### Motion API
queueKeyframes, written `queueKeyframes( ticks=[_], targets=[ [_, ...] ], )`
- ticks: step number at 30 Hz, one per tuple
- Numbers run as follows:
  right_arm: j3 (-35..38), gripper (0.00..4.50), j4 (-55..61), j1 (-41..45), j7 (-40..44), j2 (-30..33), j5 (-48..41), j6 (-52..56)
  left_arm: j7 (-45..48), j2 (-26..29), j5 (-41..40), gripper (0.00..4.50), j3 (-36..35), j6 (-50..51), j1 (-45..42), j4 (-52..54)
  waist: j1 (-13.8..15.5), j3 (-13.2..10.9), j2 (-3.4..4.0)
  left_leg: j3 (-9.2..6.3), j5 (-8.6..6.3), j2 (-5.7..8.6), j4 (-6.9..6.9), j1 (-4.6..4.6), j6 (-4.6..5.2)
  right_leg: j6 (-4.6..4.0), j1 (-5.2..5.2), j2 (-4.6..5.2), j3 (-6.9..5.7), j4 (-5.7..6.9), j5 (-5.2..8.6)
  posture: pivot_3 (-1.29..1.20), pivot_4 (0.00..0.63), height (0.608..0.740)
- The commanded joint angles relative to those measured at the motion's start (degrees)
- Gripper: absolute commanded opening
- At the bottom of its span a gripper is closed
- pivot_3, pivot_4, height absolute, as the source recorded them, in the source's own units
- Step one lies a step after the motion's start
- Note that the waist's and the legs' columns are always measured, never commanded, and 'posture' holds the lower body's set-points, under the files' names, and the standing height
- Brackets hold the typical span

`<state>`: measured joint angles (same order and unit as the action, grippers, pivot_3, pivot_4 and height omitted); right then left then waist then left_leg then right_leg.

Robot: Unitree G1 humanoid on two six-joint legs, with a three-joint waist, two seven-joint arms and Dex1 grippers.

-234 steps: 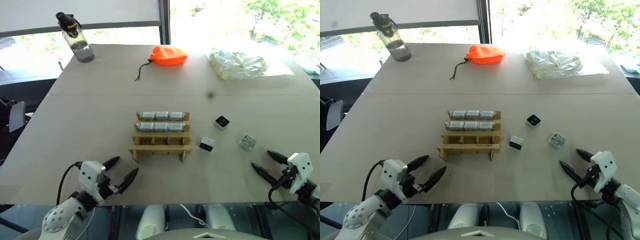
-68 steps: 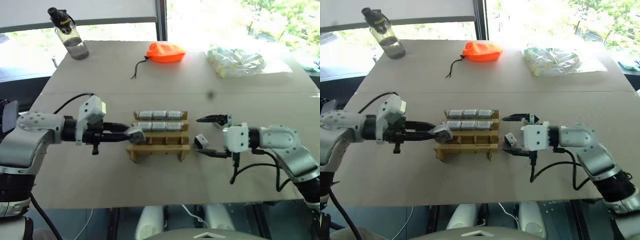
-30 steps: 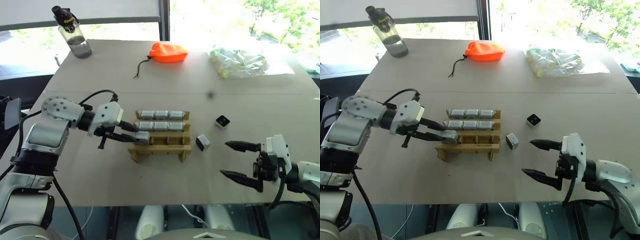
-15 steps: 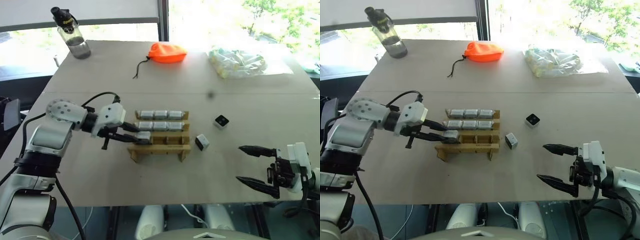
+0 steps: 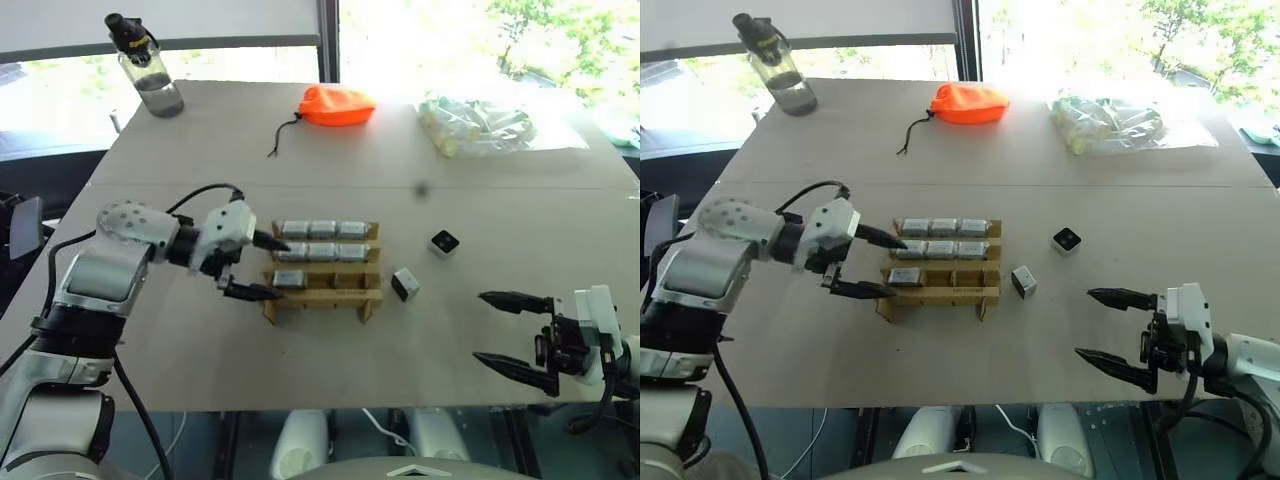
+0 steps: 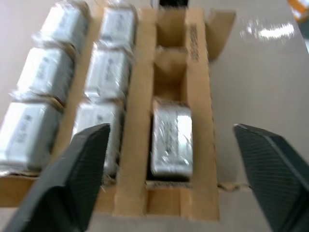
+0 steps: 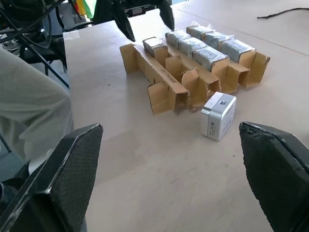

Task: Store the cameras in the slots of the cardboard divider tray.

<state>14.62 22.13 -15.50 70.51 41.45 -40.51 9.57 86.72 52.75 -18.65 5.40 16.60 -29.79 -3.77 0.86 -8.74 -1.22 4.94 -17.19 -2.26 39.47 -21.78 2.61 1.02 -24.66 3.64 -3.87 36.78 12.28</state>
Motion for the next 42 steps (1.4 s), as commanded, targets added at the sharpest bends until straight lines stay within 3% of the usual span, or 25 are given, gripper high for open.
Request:
queueKeyframes(
  ticks=[1, 6, 12, 21, 31, 35, 36, 37, 40, 42],
  targets=[
    [0.96, 4.50, 0.51, 0.55, -1.48, -0.36, 0.45, -0.29, -1.80, 0.93, -5.02, 4.46, -5.83, 3.02, 1.04, 4.98, -0.03, 0.00, 0.00, 0.00, 0.00, -0.02, 0.00, 0.00, 0.00, 0.00, 0.00, 0.00, 0.01, 0.00, 0.00, 0.00, 0.150, 0.740],
    [-7.39, 4.50, 6.01, 1.90, -15.48, -6.33, 10.75, 0.97, -5.89, 2.43, -14.65, 4.46, -17.67, 11.64, 10.13, 14.57, -0.47, -0.01, 0.01, 0.02, 0.00, -0.19, -0.04, 0.02, -0.02, -0.01, -0.03, -0.01, 0.04, 0.02, 0.00, 0.00, 0.150, 0.740],
    [-15.83, 4.50, 10.96, 5.06, -31.89, -12.50, 18.76, 11.41, -8.78, 2.14, -18.76, 4.46, -30.53, 12.98, 26.00, 23.95, -0.41, 0.00, 0.04, 0.06, 0.02, -0.22, -0.02, 0.03, -0.05, -0.01, -0.05, 0.07, 0.05, 0.05, 0.02, 0.00, 0.150, 0.740],
    [-22.01, 4.50, 10.56, 9.17, -42.11, -19.40, 23.52, 15.62, -8.71, -0.51, -19.53, 4.46, -41.19, 8.28, 42.17, 31.29, -0.19, 0.06, -0.04, 0.01, 0.01, -0.14, -0.04, 0.05, -0.06, -0.13, -0.02, 0.13, -0.02, 0.04, 0.08, 0.00, 0.150, 0.740],
    [-24.34, 4.50, 8.72, 10.69, -44.42, -21.75, 25.52, 15.93, -10.72, -0.61, -20.14, 4.46, -42.57, 5.25, 44.03, 32.84, -0.19, 0.07, -0.05, 0.01, 0.01, -0.12, -0.06, 0.05, -0.06, -0.16, -0.02, 0.12, -0.02, 0.03, 0.09, 0.00, 0.150, 0.740],
    [-24.18, 3.47, 8.39, 10.75, -44.61, -22.16, 25.60, 15.59, -9.33, 0.05, -22.40, 4.50, -43.30, 5.79, 44.55, 33.49, -0.20, 0.07, -0.05, 0.01, 0.01, -0.13, -0.07, 0.05, -0.06, -0.15, -0.03, 0.10, -0.02, 0.03, 0.09, 0.00, 0.150, 0.740],
    [-24.12, 2.96, 8.38, 10.72, -44.67, -22.24, 25.61, 15.62, -8.46, 0.29, -22.69, 4.50, -43.43, 5.41, 44.77, 33.60, -0.20, 0.07, -0.05, 0.00, 0.01, -0.13, -0.07, 0.04, -0.06, -0.15, -0.03, 0.09, -0.03, 0.03, 0.09, 0.00, 0.150, 0.740],
    [-24.10, 2.73, 8.36, 10.68, -44.70, -22.29, 25.64, 15.63, -7.91, 0.50, -22.75, 4.50, -43.49, 4.98, 44.92, 33.62, -0.21, 0.07, -0.05, 0.00, 0.01, -0.14, -0.07, 0.04, -0.06, -0.15, -0.03, 0.10, -0.03, 0.03, 0.09, 0.00, 0.150, 0.740],
    [-24.11, 1.28, 8.39, 10.49, -44.75, -22.36, 25.60, 15.83, -7.09, 1.04, -22.96, 4.50, -43.51, 4.49, 45.04, 33.28, -0.21, 0.07, -0.05, 0.03, 0.01, -0.14, -0.07, 0.05, -0.06, -0.17, -0.03, 0.10, -0.02, 0.02, 0.10, 0.00, 0.150, 0.740],
    [-24.15, 0.66, 8.60, 10.16, -44.78, -22.27, 25.31, 16.82, -6.45, 1.65, -23.32, 4.50, -43.32, 4.65, 44.93, 33.00, -0.20, 0.07, -0.05, 0.01, 0.01, -0.14, -0.07, 0.05, -0.06, -0.17, -0.03, 0.09, -0.02, 0.02, 0.11, 0.00, 0.150, 0.740]
  ],
)
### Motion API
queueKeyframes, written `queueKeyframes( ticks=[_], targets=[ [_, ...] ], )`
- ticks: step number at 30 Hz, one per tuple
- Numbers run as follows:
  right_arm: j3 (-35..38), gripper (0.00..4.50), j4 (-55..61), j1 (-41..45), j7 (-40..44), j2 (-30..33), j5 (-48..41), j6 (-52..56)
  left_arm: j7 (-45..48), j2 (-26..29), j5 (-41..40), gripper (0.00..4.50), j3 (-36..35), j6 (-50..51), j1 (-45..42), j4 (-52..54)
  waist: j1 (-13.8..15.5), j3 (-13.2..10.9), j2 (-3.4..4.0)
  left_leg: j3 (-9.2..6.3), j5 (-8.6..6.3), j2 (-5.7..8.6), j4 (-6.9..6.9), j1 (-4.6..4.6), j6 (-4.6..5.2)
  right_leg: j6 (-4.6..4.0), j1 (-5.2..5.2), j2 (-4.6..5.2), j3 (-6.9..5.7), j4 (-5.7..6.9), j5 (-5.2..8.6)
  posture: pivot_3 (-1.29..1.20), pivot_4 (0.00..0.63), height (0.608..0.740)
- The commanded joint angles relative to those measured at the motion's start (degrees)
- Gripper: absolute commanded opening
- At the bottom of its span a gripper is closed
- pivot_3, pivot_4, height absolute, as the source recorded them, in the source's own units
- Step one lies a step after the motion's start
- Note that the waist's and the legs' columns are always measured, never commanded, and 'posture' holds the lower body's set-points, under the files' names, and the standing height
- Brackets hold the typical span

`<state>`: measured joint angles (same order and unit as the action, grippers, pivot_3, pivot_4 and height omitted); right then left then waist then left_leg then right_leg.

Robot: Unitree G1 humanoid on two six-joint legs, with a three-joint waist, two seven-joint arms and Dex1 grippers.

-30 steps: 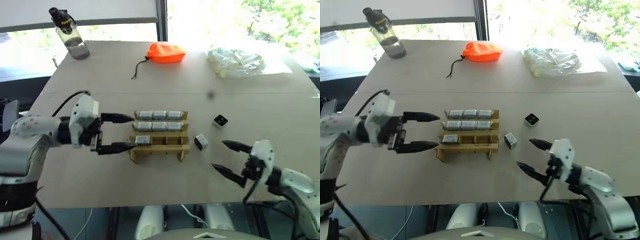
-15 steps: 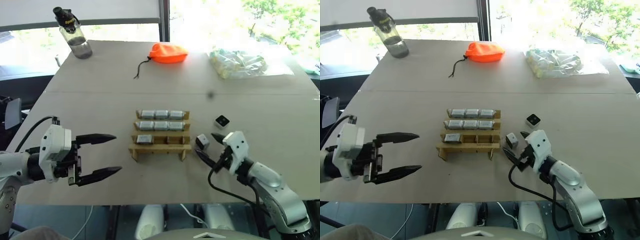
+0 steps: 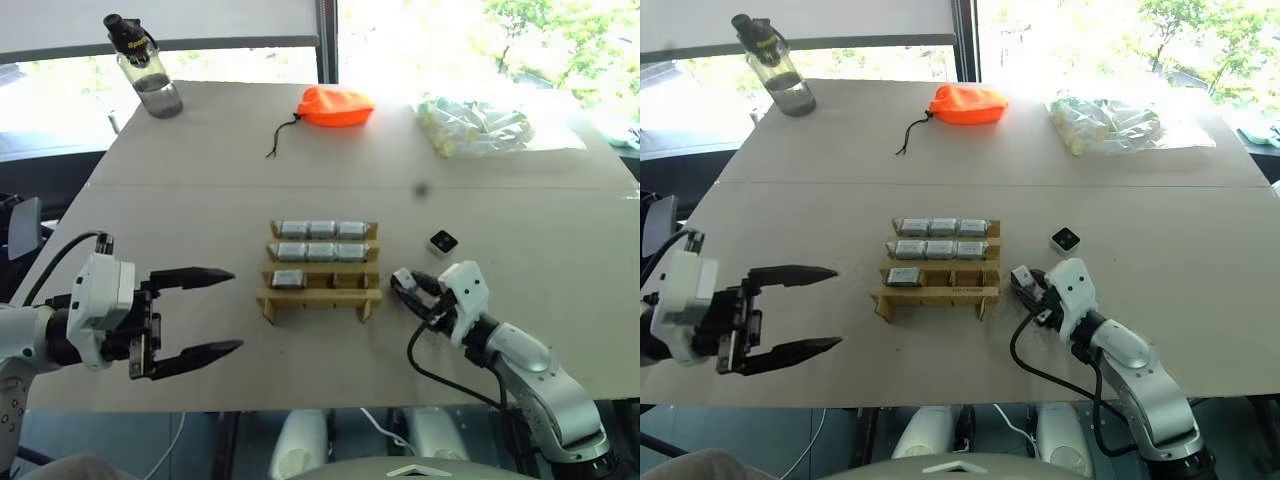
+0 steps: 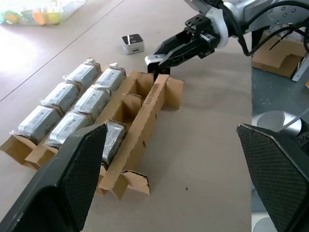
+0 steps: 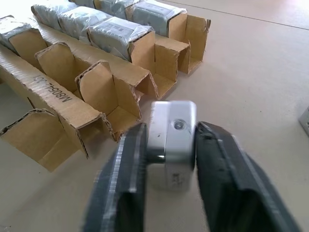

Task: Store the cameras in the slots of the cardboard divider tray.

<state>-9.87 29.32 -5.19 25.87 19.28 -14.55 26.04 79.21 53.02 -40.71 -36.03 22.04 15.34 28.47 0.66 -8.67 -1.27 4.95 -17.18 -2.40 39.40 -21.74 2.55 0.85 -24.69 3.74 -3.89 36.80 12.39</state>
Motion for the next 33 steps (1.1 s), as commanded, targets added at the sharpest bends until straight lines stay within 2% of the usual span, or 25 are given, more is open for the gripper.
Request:
queueKeyframes(
  ticks=[1, 8, 11, 16, 20, 24, 33],
  targets=[
    [0.38, 0.67, 1.48, -0.26, -0.19, -0.12, -0.81, 0.74, 1.15, 1.54, -1.31, 4.50, -1.79, -0.78, -0.33, 0.66, 0.00, 0.00, 0.00, 0.00, 0.00, 0.00, 0.00, 0.00, 0.00, 0.00, 0.00, 0.00, 0.00, 0.00, 0.00, 0.00, 0.150, 0.740],
    [0.70, 0.67, 2.32, -0.26, 0.07, 0.68, -1.29, 2.45, 0.55, 1.57, -1.61, 4.50, -1.13, -0.35, -1.21, 0.89, 0.01, 0.01, -0.01, 0.00, 0.00, 0.00, 0.00, 0.01, 0.00, 0.00, 0.00, -0.01, 0.01, 0.00, -0.01, 0.00, 0.150, 0.740],
    [1.55, 0.67, 2.32, 2.57, 3.63, 3.83, -0.83, -0.29, 0.16, 1.51, -1.86, 4.50, -1.33, 0.01, -1.15, 1.08, 0.00, -0.01, 0.01, 0.01, 0.00, 0.00, 0.00, 0.00, 0.00, 0.00, 0.00, -0.01, 0.01, -0.02, -0.01, 0.00, 0.150, 0.740],
    [3.11, 0.67, -0.54, 13.50, 12.72, 9.80, -3.64, -2.73, 0.12, 1.95, -1.67, 4.50, -1.62, 0.17, -0.66, 0.63, -0.32, -0.02, 0.02, 0.07, 0.00, 0.02, 0.01, 0.02, 0.01, -0.01, -0.01, -0.02, 0.07, -0.03, 0.01, 0.00, 0.150, 0.740],
    [0.27, 0.67, -5.44, 25.43, 22.51, 11.71, -6.62, -2.52, 0.27, 2.56, -1.16, 4.50, -1.41, -0.21, -1.13, -0.84, -0.53, -0.03, 0.03, -0.03, 0.00, 0.01, -0.07, 0.04, 0.01, 0.01, -0.02, -0.19, -0.02, -0.02, -0.03, 0.00, 0.150, 0.740],
    [-5.78, 0.67, -13.96, 37.20, 30.91, 8.57, -6.60, -3.56, 0.42, 2.85, -0.02, 4.50, -1.07, -1.10, -1.53, -2.45, -1.14, -0.04, 0.05, -0.03, 0.00, 0.01, -0.09, 0.02, 0.01, 0.05, -0.03, -0.22, -0.03, -0.03, -0.08, 0.00, 0.150, 0.740],
    [-13.93, 0.67, -27.89, 46.35, 35.89, -1.65, -1.73, -9.21, 0.28, 2.19, 0.80, 4.50, -3.94, -0.83, 1.53, -1.75, -1.46, -0.05, 0.06, 0.02, -0.01, 0.04, -0.09, -0.15, 0.02, 0.10, -0.11, 0.03, -0.03, -0.09, -0.11, 0.00, 0.150, 0.740]
  ],
)
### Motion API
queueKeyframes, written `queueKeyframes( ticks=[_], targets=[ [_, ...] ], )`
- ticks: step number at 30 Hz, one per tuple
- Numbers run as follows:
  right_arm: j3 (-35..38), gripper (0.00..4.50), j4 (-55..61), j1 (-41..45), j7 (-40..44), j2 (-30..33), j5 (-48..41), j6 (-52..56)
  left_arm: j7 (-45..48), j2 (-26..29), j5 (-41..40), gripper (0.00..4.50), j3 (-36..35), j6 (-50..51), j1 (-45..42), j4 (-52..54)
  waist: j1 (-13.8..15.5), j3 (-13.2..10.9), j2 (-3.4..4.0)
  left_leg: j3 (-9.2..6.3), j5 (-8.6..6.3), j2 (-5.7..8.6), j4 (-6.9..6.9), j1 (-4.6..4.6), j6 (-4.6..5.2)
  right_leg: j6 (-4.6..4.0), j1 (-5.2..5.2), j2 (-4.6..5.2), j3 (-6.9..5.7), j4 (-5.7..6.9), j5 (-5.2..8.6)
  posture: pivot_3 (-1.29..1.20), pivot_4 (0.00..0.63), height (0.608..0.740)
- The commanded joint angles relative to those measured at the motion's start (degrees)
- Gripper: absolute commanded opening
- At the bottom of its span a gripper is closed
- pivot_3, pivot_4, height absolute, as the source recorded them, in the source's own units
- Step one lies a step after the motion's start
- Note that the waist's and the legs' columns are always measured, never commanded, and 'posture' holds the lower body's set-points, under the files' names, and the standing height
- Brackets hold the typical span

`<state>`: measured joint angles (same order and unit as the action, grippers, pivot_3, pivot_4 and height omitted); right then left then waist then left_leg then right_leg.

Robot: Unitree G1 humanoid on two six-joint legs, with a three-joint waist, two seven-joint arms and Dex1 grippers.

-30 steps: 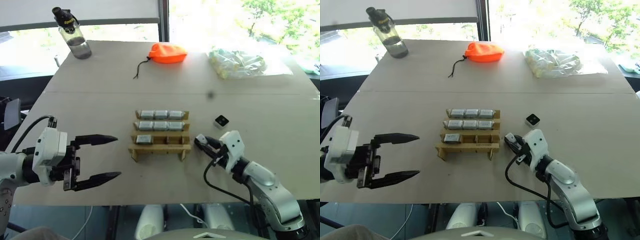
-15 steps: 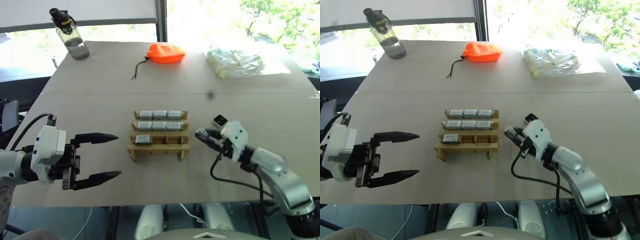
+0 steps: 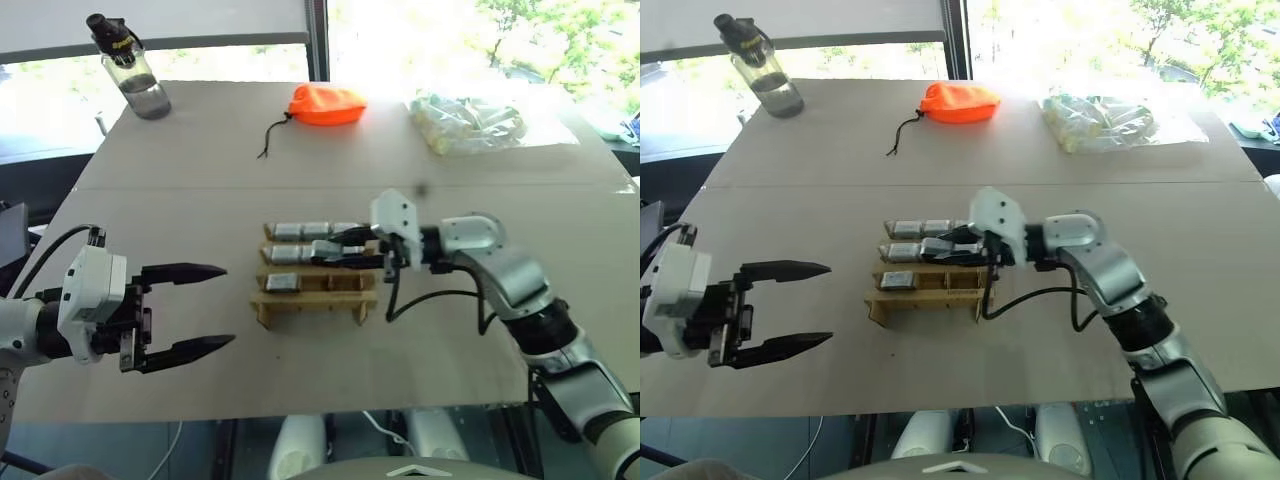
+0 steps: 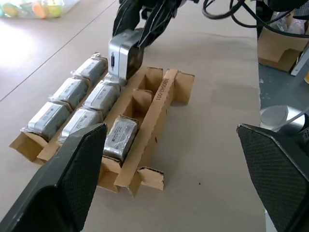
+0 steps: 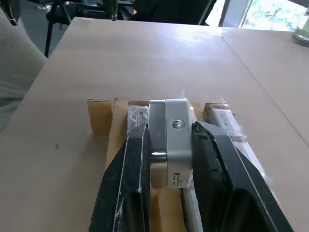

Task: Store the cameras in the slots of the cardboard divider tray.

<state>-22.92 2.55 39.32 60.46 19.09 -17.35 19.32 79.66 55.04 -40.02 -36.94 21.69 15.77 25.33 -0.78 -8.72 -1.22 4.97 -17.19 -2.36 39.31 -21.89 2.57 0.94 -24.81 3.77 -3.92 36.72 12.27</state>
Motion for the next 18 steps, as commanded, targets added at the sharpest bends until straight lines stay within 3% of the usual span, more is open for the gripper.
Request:
queueKeyframes(
  ticks=[1, 18],
  targets=[
    [-1.47, 0.67, -1.65, 2.03, 1.72, -1.88, 1.59, -2.59, -0.21, 0.11, 0.08, 4.50, -3.50, -0.51, 1.66, 1.73, -0.03, -0.01, 0.01, -0.01, 0.00, -0.01, 0.00, 0.00, 0.00, 0.00, 0.00, 0.00, -0.02, 0.00, 0.00, 0.00, 0.150, 0.740],
    [-4.71, 0.67, -6.51, 1.73, 3.06, -3.01, 8.32, -4.50, -0.42, 0.23, -0.20, 4.50, -5.46, -1.00, 3.94, 2.05, -0.07, -0.02, 0.04, -0.05, 0.02, -0.03, 0.00, 0.08, -0.04, -0.01, 0.02, 0.01, -0.07, 0.07, 0.01, 0.00, 0.150, 0.740]
  ],
)
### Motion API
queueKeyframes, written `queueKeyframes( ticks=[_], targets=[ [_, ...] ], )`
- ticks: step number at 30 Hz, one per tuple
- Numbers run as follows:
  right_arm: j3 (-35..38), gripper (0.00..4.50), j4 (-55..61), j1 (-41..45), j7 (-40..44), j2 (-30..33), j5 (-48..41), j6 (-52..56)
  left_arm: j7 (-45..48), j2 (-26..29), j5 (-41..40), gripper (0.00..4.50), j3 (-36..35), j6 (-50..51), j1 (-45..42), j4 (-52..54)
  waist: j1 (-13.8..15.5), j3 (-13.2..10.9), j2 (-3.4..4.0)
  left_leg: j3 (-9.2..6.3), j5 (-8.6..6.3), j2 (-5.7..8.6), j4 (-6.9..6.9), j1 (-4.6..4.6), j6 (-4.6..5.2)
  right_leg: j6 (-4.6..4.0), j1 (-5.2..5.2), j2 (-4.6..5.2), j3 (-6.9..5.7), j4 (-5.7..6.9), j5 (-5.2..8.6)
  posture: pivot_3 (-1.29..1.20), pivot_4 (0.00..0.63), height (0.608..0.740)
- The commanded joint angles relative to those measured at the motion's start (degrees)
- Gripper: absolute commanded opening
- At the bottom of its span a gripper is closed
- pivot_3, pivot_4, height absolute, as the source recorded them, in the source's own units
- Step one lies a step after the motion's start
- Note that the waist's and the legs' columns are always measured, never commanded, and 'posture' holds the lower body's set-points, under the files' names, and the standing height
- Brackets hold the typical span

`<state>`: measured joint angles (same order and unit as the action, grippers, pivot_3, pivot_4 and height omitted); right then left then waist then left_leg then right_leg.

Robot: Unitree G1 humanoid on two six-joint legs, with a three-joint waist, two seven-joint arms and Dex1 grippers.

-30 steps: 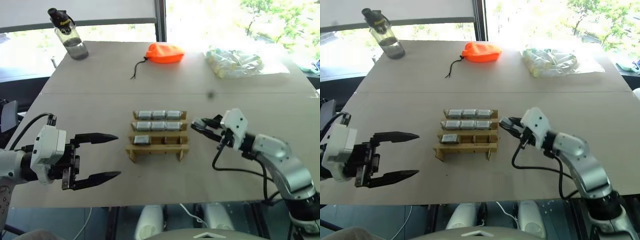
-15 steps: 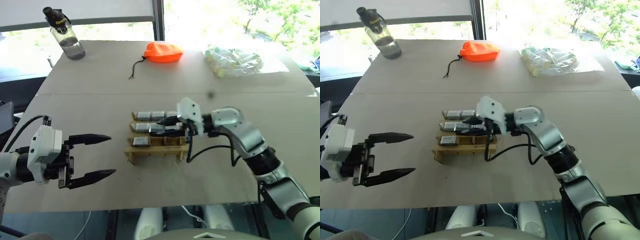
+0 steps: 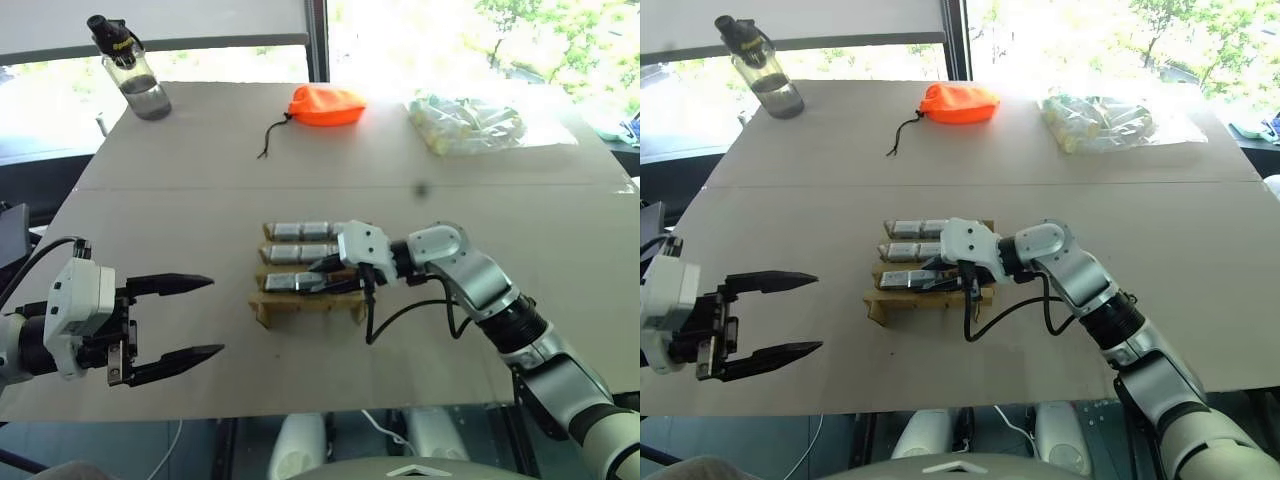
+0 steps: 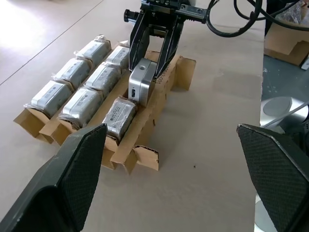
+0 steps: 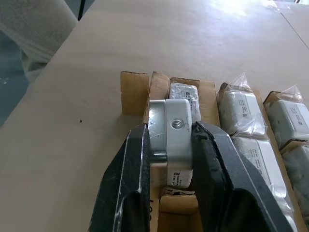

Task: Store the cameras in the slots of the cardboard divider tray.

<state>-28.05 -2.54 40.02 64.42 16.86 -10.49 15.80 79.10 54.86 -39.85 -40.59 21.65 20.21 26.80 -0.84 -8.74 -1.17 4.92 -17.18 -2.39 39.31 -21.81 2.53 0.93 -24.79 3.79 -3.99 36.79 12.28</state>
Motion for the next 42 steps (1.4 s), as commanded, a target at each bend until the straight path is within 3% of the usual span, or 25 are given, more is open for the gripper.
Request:
queueKeyframes(
  ticks=[1, 11, 19, 25, 30, 34, 42],
  targets=[
    [0.61, 0.67, -2.28, 1.36, -1.69, -1.32, 1.89, -1.18, 0.25, 0.51, -0.35, 4.50, -1.80, -1.01, -0.59, 0.39, -0.04, 0.00, 0.00, 0.01, 0.00, 0.00, 0.00, 0.02, 0.00, 0.00, 0.01, 0.00, 0.01, 0.01, 0.00, 0.00, 0.150, 0.740],
    [1.07, 0.67, -4.30, 1.20, -1.27, -2.59, 2.81, -0.69, 1.22, 0.29, -0.51, 4.50, -2.37, -1.19, -0.10, 0.17, -0.09, -0.02, 0.03, 0.02, 0.02, -0.02, 0.00, 0.01, -0.03, -0.01, 0.00, 0.00, 0.02, 0.01, 0.00, 0.00, 0.150, 0.740],
    [5.46, 4.46, 0.37, 0.44, -0.31, -2.75, -3.53, 5.14, 1.28, 0.38, -0.49, 4.50, -1.67, -1.37, -0.45, -0.31, -0.06, -0.04, 0.06, 0.00, 0.01, -0.02, -0.01, -0.02, -0.03, -0.01, -0.01, 0.00, 0.01, -0.01, 0.00, 0.00, 0.150, 0.740],
    [17.35, 4.46, 12.67, -5.15, -5.37, 1.86, -11.51, 11.22, 0.80, 0.39, -0.81, 4.50, 0.79, -1.59, -2.97, -1.00, 0.16, -0.04, 0.06, -0.15, 0.01, 0.06, -0.02, -0.10, -0.03, 0.00, 0.02, 0.15, -0.16, -0.05, 0.00, 0.00, 0.150, 0.740],
    [28.11, 4.46, 14.32, -11.90, -13.79, 9.21, -9.29, 11.27, 1.18, 0.67, -0.22, 4.50, 4.09, -2.42, -6.18, -2.90, 0.39, -0.07, 0.11, -0.15, 0.01, 0.10, -0.06, -0.09, -0.03, 0.01, 0.02, 0.15, -0.19, -0.04, 0.00, 0.00, 0.150, 0.740],
    [28.82, 4.46, 8.88, -16.56, -17.03, 14.07, -3.36, 6.23, 1.53, 0.96, -0.05, 4.50, 6.38, -2.88, -8.35, -3.92, 0.15, -0.07, 0.11, -0.09, 0.01, 0.12, -0.06, -0.08, -0.02, 0.02, 0.01, 0.14, -0.13, -0.05, 0.01, 0.00, 0.150, 0.740],
    [27.52, 4.46, 2.07, -19.98, -20.29, 12.24, -1.68, 6.10, 2.14, 1.81, 0.09, 4.50, 6.96, -2.73, -10.07, -4.71, -0.15, -0.10, 0.15, 0.08, 0.01, -0.02, -0.10, 0.01, -0.02, 0.02, -0.02, -0.11, 0.11, -0.04, 0.01, 0.00, 0.150, 0.740]
  ],
)
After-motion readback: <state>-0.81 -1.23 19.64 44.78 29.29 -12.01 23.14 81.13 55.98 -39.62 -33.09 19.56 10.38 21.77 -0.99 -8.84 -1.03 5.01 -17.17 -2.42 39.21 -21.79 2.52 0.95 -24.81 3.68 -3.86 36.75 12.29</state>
